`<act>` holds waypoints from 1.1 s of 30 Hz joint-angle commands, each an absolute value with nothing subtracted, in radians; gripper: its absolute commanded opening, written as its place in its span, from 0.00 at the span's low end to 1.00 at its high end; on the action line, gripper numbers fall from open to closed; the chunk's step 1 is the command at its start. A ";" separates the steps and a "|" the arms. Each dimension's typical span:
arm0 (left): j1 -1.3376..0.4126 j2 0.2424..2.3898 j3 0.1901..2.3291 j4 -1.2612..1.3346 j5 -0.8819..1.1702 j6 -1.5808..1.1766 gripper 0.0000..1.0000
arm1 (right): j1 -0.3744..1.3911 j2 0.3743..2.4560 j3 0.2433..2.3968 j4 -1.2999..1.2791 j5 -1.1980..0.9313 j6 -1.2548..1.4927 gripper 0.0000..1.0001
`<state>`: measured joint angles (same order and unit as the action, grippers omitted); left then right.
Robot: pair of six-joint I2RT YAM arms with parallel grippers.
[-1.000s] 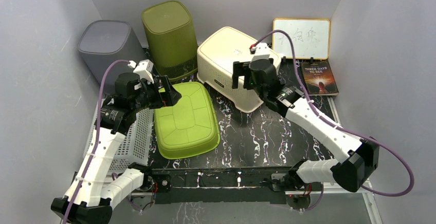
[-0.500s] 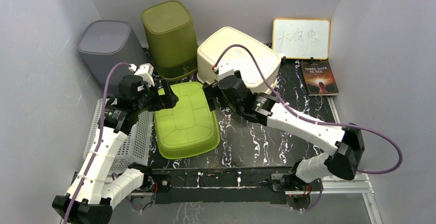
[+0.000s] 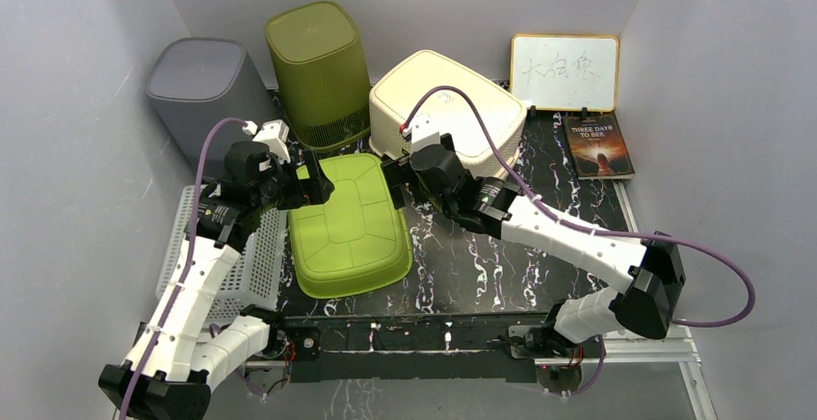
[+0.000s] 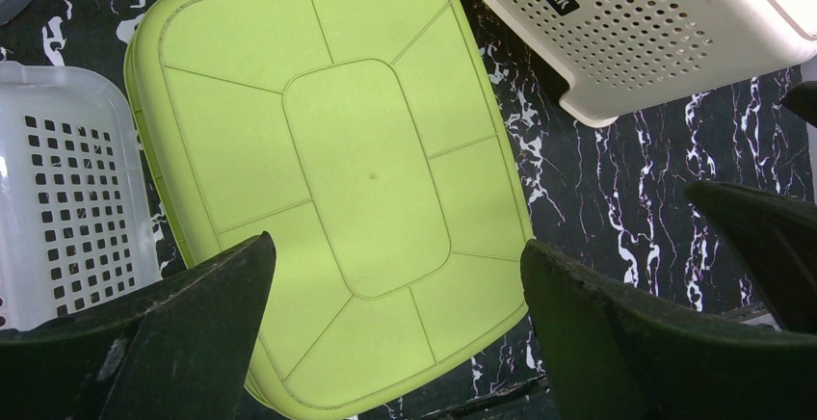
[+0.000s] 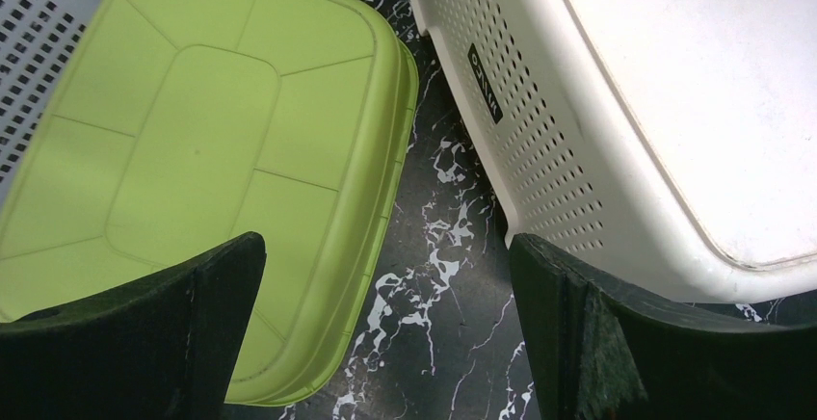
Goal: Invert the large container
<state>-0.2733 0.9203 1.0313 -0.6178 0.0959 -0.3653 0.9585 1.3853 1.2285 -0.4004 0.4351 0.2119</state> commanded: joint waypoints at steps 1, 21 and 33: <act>-0.275 0.920 1.022 -0.618 0.087 -0.349 0.98 | 0.958 1.386 1.234 -0.369 0.486 0.223 0.98; -0.275 0.918 1.014 -0.618 0.088 -0.342 0.98 | 0.957 1.412 1.221 -0.378 0.561 0.213 0.98; -0.275 0.915 1.008 -0.614 0.087 -0.344 0.98 | 0.956 1.362 1.172 -0.332 0.546 0.199 0.98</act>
